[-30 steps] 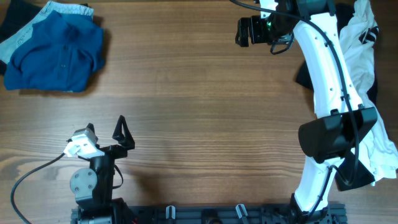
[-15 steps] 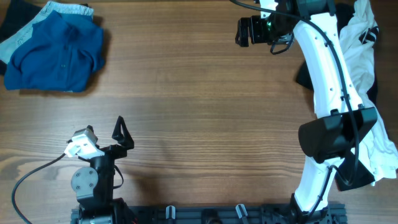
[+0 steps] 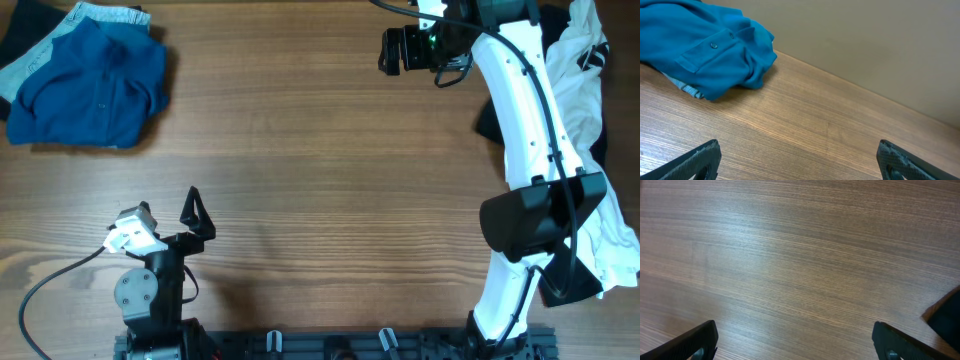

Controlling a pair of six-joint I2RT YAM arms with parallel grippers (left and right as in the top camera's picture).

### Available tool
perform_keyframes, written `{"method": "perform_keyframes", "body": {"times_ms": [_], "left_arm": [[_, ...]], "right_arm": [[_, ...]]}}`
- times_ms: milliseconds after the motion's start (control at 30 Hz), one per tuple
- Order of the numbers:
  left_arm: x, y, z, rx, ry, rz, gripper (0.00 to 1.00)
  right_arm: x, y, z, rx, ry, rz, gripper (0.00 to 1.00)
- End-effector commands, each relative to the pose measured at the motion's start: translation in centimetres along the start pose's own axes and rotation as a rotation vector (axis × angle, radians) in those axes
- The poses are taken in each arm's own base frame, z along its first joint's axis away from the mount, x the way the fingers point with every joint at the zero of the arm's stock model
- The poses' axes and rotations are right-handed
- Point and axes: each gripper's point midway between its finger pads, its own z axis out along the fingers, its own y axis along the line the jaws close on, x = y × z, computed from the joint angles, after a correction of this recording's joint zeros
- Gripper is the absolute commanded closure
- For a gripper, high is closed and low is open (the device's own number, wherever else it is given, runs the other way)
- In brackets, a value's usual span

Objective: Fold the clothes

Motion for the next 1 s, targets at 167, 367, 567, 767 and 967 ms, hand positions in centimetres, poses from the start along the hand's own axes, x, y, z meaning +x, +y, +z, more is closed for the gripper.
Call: {"method": "perform_keyframes", "body": {"times_ms": [167,367,567,767,967], "left_arm": [[-0.1,0.3,0.0,-0.012,-0.015,-0.007,0.0],[-0.1,0.3,0.0,-0.012,-0.015,-0.007,0.0],[-0.1,0.3,0.0,-0.012,-0.015,-0.007,0.0],[-0.1,0.3,0.0,-0.012,-0.015,-0.007,0.0],[-0.1,0.3,0.0,-0.012,-0.015,-0.007,0.0]], "right_arm": [[-6.1,0.6,-5.2,0.043,-0.318,-0.039,0.0],[-10.1,2.8,-14.4,0.016,-0.647,-0.093,0.0],[-7.2,3.1,-23.8,0.066,-0.814,-0.088,0.0],[-0.7,2.2,-29.0,0.123,-0.896,-0.064,0.0],[5.5,2.2,-32.1,0.109,-1.061,-0.071,0.0]]}}
